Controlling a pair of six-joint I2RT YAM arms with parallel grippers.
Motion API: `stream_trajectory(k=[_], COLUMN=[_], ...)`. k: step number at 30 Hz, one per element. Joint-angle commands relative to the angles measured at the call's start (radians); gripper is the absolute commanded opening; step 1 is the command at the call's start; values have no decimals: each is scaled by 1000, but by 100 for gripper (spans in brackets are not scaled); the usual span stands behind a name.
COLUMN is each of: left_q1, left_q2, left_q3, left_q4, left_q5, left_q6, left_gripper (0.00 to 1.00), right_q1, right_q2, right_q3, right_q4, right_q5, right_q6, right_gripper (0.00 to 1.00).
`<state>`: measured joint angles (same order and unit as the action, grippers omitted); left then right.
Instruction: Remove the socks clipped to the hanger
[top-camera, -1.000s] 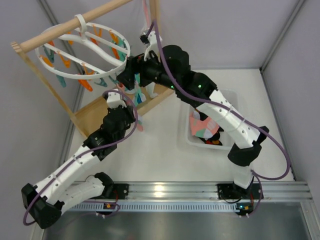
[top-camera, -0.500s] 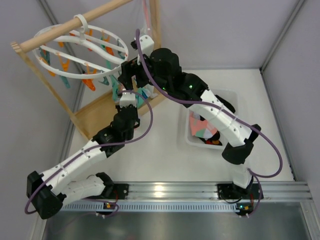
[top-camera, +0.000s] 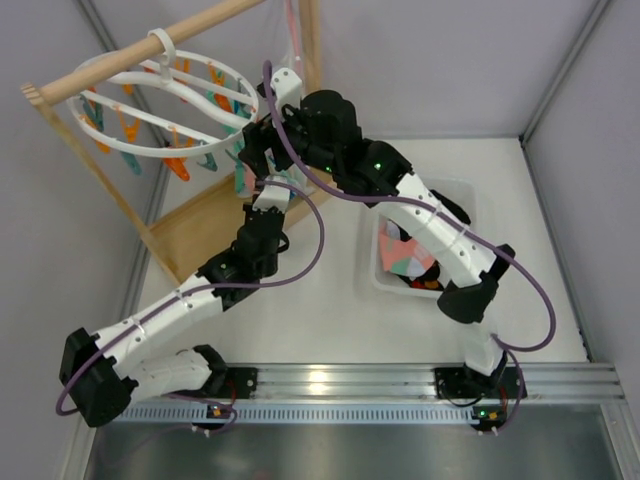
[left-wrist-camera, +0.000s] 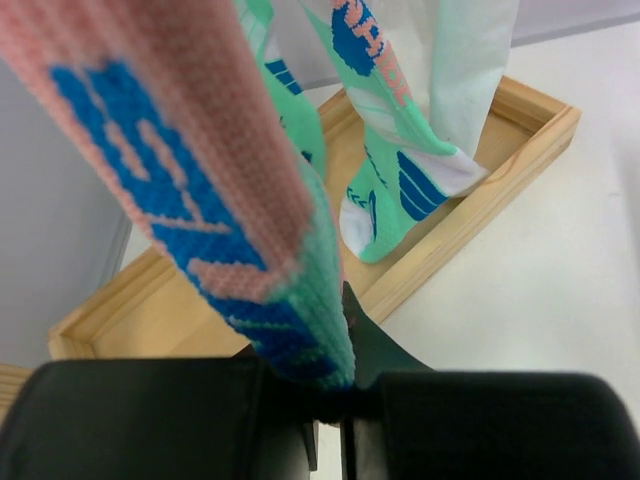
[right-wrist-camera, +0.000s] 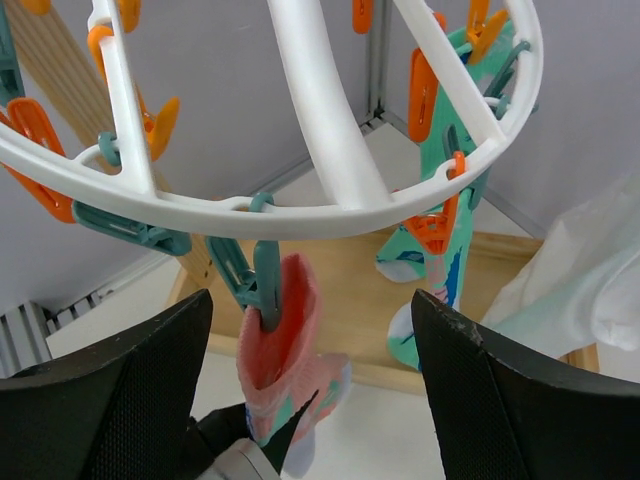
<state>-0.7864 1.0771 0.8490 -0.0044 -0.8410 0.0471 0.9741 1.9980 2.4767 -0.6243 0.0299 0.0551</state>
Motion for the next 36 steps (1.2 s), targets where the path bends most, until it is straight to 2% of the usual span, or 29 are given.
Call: stream_trajectory(k=[1, 9, 13, 17, 20, 25, 36], left_q1=[-7, -7, -7, -7, -7, -7, -5], left_q2=[20, 67, 90, 98, 96, 87, 60], left_q3=[10, 31, 50, 67, 73, 74, 47], left_q4=[61, 63, 64, 61, 63, 66, 69], left_q5=[-10, -7, -4, 2, 5, 13, 3], left_q6=[83, 137, 154, 155, 151, 145, 140], left_gripper=[0, 0, 0, 0, 0, 0, 0], right_q1=[-2, 11, 40, 60, 67, 75, 97], right_q2=[31, 61, 81, 84, 74, 87, 120], right_q3=[44, 45, 36, 10, -16, -13, -22], right_q4=[86, 146, 146, 175, 227, 296, 296], right_q5=[-70, -71, 77, 163, 196, 203, 202], right_q6=[-17, -6, -89, -135, -152, -156, -211], right_gripper=[77, 75, 75, 74, 70, 58, 51])
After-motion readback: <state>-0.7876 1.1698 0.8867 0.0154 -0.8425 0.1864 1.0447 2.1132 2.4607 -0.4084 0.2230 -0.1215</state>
